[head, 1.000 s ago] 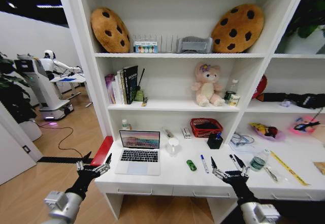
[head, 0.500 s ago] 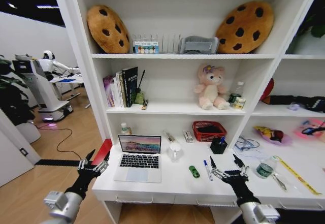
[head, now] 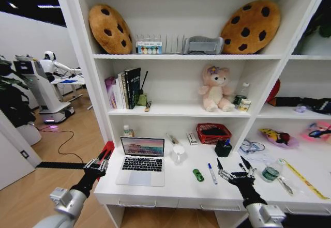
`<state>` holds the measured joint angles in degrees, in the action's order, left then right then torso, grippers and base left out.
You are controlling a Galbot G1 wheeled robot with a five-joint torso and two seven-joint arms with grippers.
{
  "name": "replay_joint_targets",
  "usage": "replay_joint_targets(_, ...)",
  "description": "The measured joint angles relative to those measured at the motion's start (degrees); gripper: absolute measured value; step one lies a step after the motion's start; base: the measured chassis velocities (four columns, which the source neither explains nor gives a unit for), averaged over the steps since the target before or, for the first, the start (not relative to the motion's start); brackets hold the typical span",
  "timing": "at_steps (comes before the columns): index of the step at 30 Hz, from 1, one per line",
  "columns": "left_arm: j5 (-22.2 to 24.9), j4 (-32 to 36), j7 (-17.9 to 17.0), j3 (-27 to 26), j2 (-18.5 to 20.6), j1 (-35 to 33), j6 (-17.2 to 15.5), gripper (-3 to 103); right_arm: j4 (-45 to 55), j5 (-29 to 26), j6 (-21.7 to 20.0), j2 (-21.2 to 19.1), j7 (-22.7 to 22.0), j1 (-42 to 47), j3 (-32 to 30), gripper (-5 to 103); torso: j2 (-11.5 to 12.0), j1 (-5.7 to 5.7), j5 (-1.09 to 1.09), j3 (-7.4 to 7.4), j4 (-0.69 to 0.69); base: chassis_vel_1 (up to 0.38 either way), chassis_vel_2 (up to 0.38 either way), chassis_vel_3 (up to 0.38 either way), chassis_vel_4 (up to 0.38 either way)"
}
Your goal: Organize the objects on the table.
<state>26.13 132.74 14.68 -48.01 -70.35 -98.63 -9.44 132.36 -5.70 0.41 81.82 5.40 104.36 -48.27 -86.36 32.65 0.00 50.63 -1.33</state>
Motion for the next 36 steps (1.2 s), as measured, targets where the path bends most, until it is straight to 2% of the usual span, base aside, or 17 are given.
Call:
replay_joint_targets(1,0.0,0.0,0.0,0.0,0.0,0.0,0.0,4,0.0,0.0,0.0,0.0,0.0,0.0,0.0,100,0.0,0.00,0.00,0.00,0.00,0.000,0.000,0.000,0.000)
replay_joint_targets(5,3.0,-1.6,1.0,1.1,5.3,3.1,-0.3,0,-1.1,-0.3,-2.8,-3.5,-1.2,-2.4,1.7,100,0.0,0.00,0.00,0.00,0.01,0.000,0.000,0.000,0.000)
replay_joint_targets(6,3.0,-1.6,1.0,1.1,5.3,3.1,-0.3,0,-1.1,-0.3,-2.8,-3.5,-1.2,-2.4,1.7,100,0.0,0.00,0.00,0.00,0.01,0.000,0.000,0.000,0.000)
replay_joint_targets(8,3.9,-2.3,0.3,2.2,7.6,5.7,-1.2,0,-1.2,-1.0,-4.4,-5.3,-2.0,-3.3,2.2,100,0.0,0.01,0.00,0.00,0.00,0.000,0.000,0.000,0.000)
replay_joint_targets(9,3.9,-2.3,0.3,2.2,7.6,5.7,-1.2,0,-1.2,-1.0,-4.4,-5.3,-2.0,-3.3,2.2,100,0.0,0.01,0.00,0.00,0.00,0.000,0.000,0.000,0.000)
replay_joint_targets(11,5.1,-4.4,-1.1,4.5,10.2,10.0,-2.6,0,-1.2,-2.6,-5.8,-7.8,-3.1,-3.8,2.6,100,0.0,0.01,0.00,0.01,0.00,0.000,0.000,0.000,0.000)
replay_joint_targets(13,5.3,-5.3,-1.2,5.1,10.9,10.9,-2.8,0,-1.2,-3.0,-6.0,-8.5,-3.2,-3.8,2.6,100,0.0,0.01,0.00,0.01,-0.01,0.000,0.000,0.000,0.000)
replay_joint_targets(15,5.6,-8.2,-1.2,7.0,13.2,13.2,-3.0,0,-1.6,-4.2,-6.1,-10.4,-3.4,-3.7,2.5,100,0.0,0.01,0.00,0.01,0.00,0.000,0.000,0.000,0.000)
replay_joint_targets(19,6.1,-10.9,-0.4,9.8,16.2,16.0,-3.0,0,-2.6,-6.3,-6.1,-11.5,-3.5,-4.5,2.6,100,0.0,0.01,-0.01,0.01,0.01,0.000,0.000,0.000,0.000)
replay_joint_targets(23,6.8,-12.3,-0.4,12.3,16.9,19.2,-3.3,0,-3.2,-7.1,-5.9,-11.3,-3.5,-5.3,3.2,100,0.0,0.01,0.00,0.01,0.01,0.000,0.000,0.000,0.000)
replay_joint_targets(25,7.0,-13.5,-0.6,15.3,16.1,23.6,-4.1,0,-3.8,-7.1,-5.8,-10.5,-3.3,-6.0,4.2,100,0.0,0.01,0.01,0.01,0.01,0.000,0.000,0.000,0.000)
replay_joint_targets(26,7.0,-13.5,-0.6,15.3,16.1,23.6,-4.1,0,-3.8,-7.1,-5.8,-10.5,-3.3,-6.0,4.2,100,0.0,0.01,0.01,0.01,0.01,0.000,0.000,0.000,0.000)
replay_joint_targets(28,5.8,-15.1,-1.0,19.1,14.5,28.9,-4.5,0,-4.4,-7.1,-5.6,-9.9,-3.2,-6.1,4.9,100,0.0,0.01,-0.01,0.01,-0.01,0.000,0.000,0.000,0.000)
replay_joint_targets(33,5.2,-17.0,-0.7,22.6,14.0,33.4,-4.9,0,-4.9,-7.0,-5.6,-9.7,-3.1,-5.8,5.0,100,0.0,0.01,0.00,0.01,-0.01,0.000,0.000,0.000,0.000)
replay_joint_targets(36,4.7,-19.9,2.5,25.2,14.4,36.4,-5.0,0,-6.2,-6.9,-5.1,-9.4,-2.9,-5.8,5.1,100,0.0,0.01,0.00,0.01,0.00,0.000,0.000,0.000,0.000)
